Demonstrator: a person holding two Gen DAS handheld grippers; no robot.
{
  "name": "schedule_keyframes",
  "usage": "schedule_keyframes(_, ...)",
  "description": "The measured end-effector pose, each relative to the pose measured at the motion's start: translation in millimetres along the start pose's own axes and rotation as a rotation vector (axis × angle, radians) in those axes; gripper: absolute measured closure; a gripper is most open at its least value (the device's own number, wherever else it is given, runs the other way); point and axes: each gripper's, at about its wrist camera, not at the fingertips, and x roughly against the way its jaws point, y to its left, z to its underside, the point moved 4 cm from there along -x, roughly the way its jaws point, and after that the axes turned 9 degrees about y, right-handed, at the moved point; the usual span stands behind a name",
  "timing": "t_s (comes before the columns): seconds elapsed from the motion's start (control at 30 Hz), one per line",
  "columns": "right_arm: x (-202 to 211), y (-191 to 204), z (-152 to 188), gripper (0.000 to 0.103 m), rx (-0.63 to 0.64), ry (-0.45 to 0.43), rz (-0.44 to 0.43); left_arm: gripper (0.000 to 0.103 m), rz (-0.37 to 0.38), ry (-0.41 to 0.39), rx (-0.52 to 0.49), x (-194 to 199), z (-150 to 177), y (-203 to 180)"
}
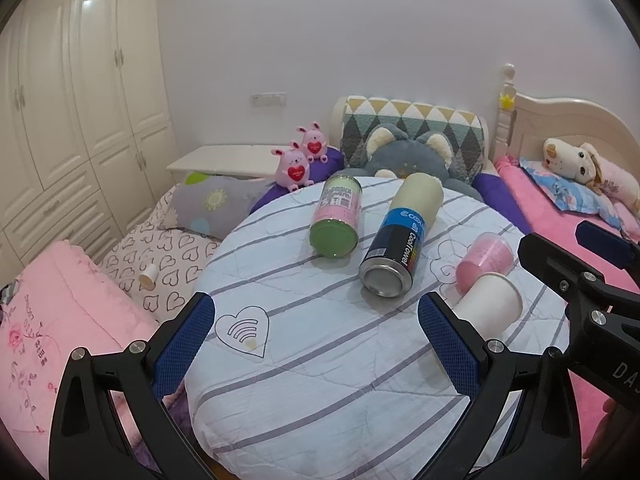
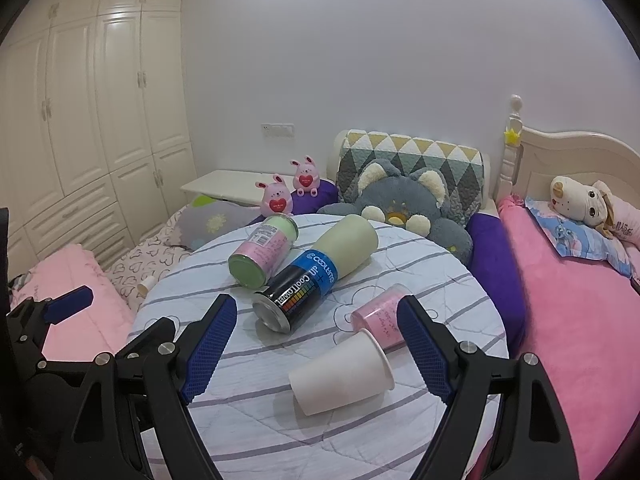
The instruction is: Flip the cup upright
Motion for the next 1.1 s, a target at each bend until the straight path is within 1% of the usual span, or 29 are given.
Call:
schedule_keyframes(0.27,-4,-2,-1,0.019,-0.003,0.006,0.0,0.0,-0.002,0.005,0.002,-4,-2,1)
schedule_keyframes(0.57,-22,-5,-6,0.019,-0.016,0.032,-0.001,0.0,0.006,0.023,0.01,-21,-13,4)
schedule_keyframes(0.7,-31,-10,-8,0.019,-0.047,0.049,-0.02,0.0,0.004,0.026,0.013,-31,-19,7)
schedule_keyframes(0.93,-62,-12,-25,0.019,-0.107,0.11,-0.047,0.0,0.005,0.039,0.028,-55,-36,17)
schedule_keyframes(1.1,-91,5,-47,0.019,-0.097,0.152,-0.088,0.0,-0.008,0.05,0.047,-75,-47,36)
